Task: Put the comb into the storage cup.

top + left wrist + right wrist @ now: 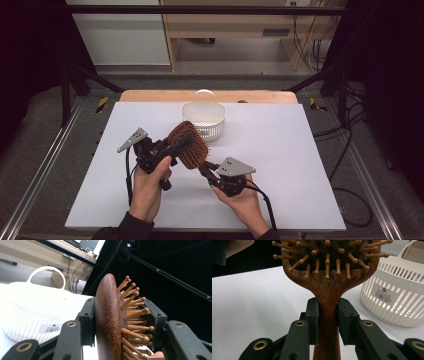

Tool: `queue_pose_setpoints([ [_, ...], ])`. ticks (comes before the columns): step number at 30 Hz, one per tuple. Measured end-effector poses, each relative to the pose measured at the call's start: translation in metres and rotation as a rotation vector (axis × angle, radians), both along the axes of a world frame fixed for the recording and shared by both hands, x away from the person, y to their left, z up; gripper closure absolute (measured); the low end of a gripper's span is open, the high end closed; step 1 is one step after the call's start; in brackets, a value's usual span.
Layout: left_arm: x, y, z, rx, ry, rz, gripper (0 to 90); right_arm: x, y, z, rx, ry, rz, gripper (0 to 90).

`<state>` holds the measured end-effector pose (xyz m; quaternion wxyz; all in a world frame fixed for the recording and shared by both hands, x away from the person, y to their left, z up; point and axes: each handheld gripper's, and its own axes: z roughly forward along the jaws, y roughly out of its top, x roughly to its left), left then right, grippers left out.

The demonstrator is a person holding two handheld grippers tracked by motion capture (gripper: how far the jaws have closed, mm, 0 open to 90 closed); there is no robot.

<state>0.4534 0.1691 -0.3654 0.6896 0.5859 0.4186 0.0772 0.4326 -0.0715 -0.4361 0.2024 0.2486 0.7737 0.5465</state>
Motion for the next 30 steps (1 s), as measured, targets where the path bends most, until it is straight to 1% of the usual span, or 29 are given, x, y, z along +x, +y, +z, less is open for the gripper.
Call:
queue_pose_setpoints([
  [4, 0.0, -0.001, 0.002, -0.008, -0.007, 0.004, 51.9, 0.001, -0.001, 0.002, 0.008, 0.006, 0.001, 71.2],
  [7, 0.001, 0.0, 0.003, -0.012, -0.018, 0.015, 51.8, 0.002, -0.003, 0.003, 0.015, 0.019, -0.002, 59.7],
  [9, 0.001, 0.001, 0.004, -0.012, -0.02, 0.025, 51.8, 0.002, -0.006, 0.004, 0.028, 0.021, -0.008, 55.6],
  [11, 0.002, 0.001, 0.005, -0.01, -0.023, 0.033, 51.8, 0.002, -0.01, 0.005, 0.048, 0.018, -0.01, 48.4],
  [14, 0.002, 0.002, 0.005, -0.01, -0.027, 0.041, 51.8, 0.003, -0.016, 0.006, 0.063, 0.025, -0.013, 41.0],
  [17, 0.002, 0.002, 0.006, -0.009, -0.036, 0.054, 51.7, 0.003, -0.021, 0.005, 0.049, 0.021, -0.014, 36.3],
  [20, 0.002, 0.001, 0.006, -0.002, -0.038, 0.066, 51.7, 0.004, -0.026, 0.003, 0.055, 0.016, -0.022, 27.1],
  [21, 0.002, 0.001, 0.006, -0.003, -0.037, 0.069, 51.7, 0.005, -0.027, 0.002, 0.051, 0.018, -0.033, 23.1],
  [22, 0.002, 0.001, 0.006, -0.003, -0.039, 0.069, 51.7, 0.007, -0.027, 0.001, 0.033, 0.026, -0.05, 20.4],
  [24, 0.002, 0.0, 0.006, 0.001, -0.043, 0.071, 51.7, 0.007, -0.028, 0.0, 0.004, 0.017, -0.082, 18.2],
  [26, 0.001, 0.0, 0.007, 0.003, -0.048, 0.078, 51.7, 0.008, -0.03, -0.001, -0.01, 0.006, -0.09, 15.2],
  [27, 0.001, 0.0, 0.007, 0.003, -0.049, 0.08, 51.7, 0.008, -0.031, -0.001, -0.016, 0.01, -0.092, 14.0],
  [30, 0.002, 0.001, 0.007, 0.004, -0.049, 0.084, 51.6, 0.01, -0.037, -0.002, -0.003, 0.029, -0.088, 10.8],
])
